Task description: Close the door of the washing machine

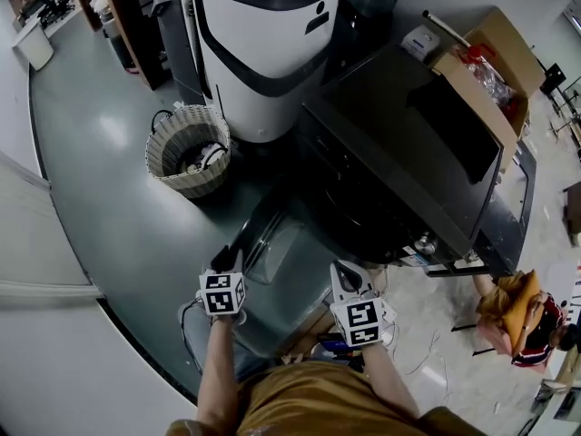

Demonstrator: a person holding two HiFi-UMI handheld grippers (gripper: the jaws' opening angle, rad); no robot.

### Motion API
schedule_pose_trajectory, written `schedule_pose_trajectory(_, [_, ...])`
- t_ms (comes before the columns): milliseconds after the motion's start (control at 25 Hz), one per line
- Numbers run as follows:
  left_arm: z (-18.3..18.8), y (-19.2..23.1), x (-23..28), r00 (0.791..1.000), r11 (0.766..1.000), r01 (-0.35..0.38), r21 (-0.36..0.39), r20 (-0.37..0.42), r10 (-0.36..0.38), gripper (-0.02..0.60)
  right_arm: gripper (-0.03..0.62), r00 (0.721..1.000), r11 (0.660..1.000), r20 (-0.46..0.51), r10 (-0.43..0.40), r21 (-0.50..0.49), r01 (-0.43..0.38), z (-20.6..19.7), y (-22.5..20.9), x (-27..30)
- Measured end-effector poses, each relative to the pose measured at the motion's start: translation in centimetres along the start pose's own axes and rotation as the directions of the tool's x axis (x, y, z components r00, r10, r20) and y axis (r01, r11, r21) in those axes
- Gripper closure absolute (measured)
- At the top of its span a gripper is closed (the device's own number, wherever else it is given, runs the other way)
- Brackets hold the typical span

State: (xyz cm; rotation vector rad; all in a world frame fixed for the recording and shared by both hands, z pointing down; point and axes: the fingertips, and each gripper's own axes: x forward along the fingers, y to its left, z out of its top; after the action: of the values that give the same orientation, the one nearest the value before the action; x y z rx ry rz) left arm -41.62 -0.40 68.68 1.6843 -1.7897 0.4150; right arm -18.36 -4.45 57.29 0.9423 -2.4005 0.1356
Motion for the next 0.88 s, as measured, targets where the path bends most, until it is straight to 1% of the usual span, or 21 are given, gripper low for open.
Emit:
schedule_pose_trajectory(160, [-0.5, -1.2, 0.0, 1.000, 1.000, -0.009, -0.005, -0.015, 0.009, 0.436, 0.582, 1.000, 1.000, -0.002, -0.002, 0.010, 0.002, -0.8, -1.2, -1.2])
schedule_pose_trajectory(880, [-2.8, -9.5, -0.4, 0.994, 0.999, -0.012, 0.035, -0.104, 0.016, 0.456, 0.582, 1.000, 0.998, 0.018, 0.007, 0.055, -0.008, -2.9, -6.5, -5.4])
